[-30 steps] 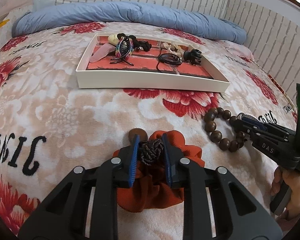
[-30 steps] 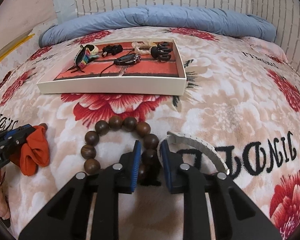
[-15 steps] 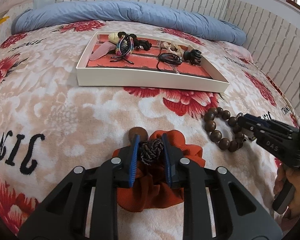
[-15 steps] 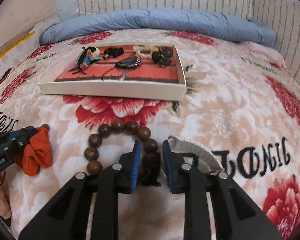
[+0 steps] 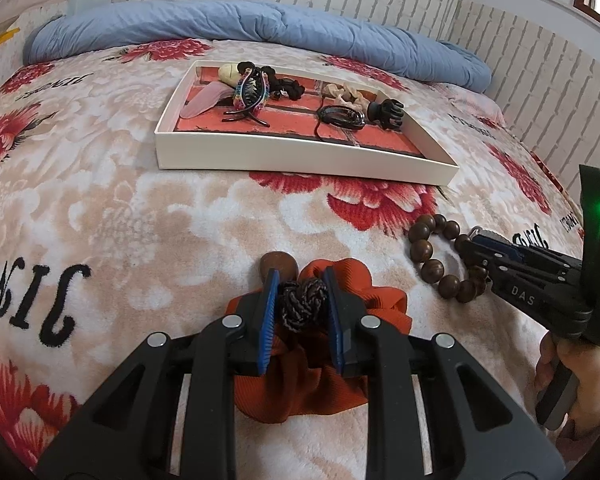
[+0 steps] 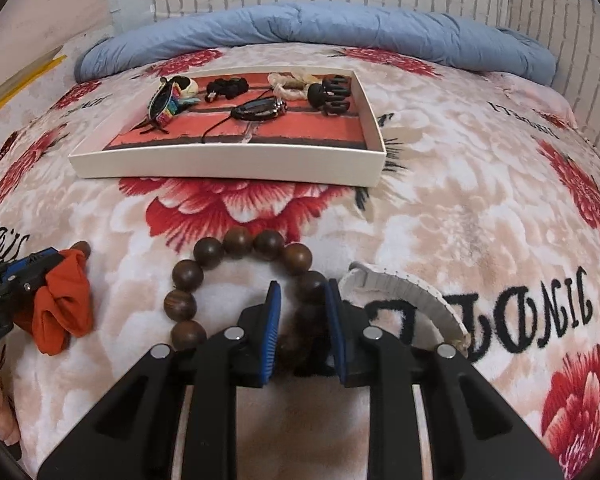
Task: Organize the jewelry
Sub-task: 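Lift both held items off the bed cover, then carry both items over the tray and open both tools to drop them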
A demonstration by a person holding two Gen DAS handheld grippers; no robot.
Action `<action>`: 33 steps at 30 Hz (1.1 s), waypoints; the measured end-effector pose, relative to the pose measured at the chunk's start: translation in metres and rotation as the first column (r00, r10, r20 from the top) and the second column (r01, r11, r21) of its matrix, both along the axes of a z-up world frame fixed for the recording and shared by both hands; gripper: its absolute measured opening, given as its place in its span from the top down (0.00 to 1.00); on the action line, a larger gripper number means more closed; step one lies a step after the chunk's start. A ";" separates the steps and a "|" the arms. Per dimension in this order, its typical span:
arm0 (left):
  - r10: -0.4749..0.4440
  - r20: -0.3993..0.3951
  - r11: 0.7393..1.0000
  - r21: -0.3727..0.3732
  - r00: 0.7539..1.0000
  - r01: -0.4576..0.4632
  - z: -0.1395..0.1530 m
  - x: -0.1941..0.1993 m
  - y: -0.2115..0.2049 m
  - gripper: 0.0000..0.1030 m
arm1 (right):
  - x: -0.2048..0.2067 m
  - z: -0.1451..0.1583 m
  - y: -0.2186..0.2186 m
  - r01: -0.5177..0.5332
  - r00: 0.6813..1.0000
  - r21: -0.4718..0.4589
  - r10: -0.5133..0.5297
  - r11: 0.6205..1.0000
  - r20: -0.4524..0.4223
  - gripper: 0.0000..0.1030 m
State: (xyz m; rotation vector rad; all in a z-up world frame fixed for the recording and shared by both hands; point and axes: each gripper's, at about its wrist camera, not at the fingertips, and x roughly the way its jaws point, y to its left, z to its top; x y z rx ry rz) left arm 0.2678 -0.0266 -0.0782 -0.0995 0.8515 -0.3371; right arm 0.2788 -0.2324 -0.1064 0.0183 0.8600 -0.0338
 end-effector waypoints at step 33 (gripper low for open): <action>0.005 0.045 0.999 -0.049 0.999 -0.003 0.017 -0.006 0.010 0.83 | 0.006 0.013 0.002 -0.024 0.996 0.025 0.022 0.999 0.090 0.81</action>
